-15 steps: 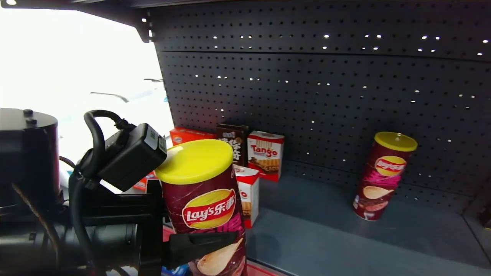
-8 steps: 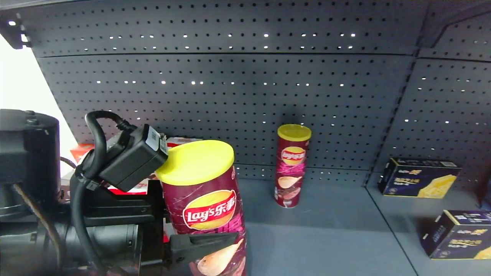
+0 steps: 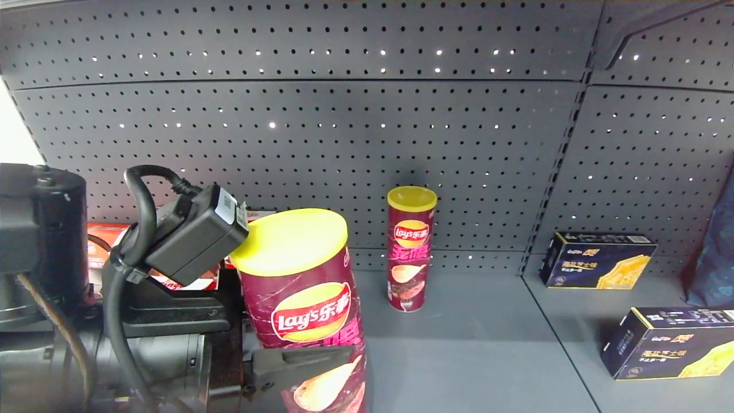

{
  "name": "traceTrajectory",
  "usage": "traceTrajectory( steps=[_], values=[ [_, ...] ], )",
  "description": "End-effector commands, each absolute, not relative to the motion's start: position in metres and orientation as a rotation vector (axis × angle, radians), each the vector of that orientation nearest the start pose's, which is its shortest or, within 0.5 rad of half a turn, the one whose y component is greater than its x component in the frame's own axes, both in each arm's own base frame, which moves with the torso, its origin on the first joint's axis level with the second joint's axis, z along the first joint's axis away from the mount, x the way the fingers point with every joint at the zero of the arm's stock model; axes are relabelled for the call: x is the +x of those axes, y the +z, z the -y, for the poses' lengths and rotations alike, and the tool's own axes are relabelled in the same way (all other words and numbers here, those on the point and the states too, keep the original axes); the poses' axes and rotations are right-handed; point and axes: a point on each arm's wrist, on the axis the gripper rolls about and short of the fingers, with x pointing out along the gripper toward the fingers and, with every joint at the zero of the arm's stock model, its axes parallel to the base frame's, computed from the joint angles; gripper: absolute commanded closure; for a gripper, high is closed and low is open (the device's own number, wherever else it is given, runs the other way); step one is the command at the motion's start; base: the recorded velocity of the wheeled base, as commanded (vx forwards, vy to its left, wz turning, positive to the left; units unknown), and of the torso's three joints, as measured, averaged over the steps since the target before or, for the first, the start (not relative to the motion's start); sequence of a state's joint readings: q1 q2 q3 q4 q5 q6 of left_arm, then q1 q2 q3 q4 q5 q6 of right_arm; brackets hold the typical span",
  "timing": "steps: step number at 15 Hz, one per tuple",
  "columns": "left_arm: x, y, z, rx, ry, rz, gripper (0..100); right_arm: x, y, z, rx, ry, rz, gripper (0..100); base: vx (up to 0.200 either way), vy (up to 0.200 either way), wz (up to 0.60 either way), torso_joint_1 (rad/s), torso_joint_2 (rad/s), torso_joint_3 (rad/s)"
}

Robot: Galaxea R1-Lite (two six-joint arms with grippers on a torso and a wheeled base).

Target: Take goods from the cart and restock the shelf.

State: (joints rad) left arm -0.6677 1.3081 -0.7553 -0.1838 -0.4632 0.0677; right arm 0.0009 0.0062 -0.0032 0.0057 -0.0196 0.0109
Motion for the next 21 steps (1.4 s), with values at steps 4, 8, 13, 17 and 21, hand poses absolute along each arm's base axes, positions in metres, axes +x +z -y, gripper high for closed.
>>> traceTrajectory(
  steps=[4,8,13,17,21],
  values=[
    [0.156,0.226,0.135,0.096,-1.125,-0.343,100,-0.020,0.077,0.001,0.007,-0.006,-0.046,0,0.000,0.000,0.00,0.000,0.00,0.000],
    [0.160,0.226,0.137,0.097,-1.119,-0.353,100,-0.010,0.183,0.000,0.066,0.053,0.027,0,0.000,0.000,0.00,0.000,0.00,0.000],
    [0.162,0.224,0.136,0.113,-1.048,-0.357,100,0.034,0.220,-0.008,-0.016,0.287,-0.091,0,0.000,0.000,0.00,0.000,0.00,0.000],
    [0.156,0.209,0.134,0.143,-0.980,-0.404,100,0.098,0.240,-0.034,-0.017,0.535,-0.213,0,0.000,0.000,0.00,0.000,0.00,0.000],
    [0.158,0.215,0.135,0.131,-0.995,-0.385,100,0.149,0.238,-0.060,-0.020,0.675,-0.276,0,0.000,0.000,0.00,0.000,0.00,0.000]
  ],
)
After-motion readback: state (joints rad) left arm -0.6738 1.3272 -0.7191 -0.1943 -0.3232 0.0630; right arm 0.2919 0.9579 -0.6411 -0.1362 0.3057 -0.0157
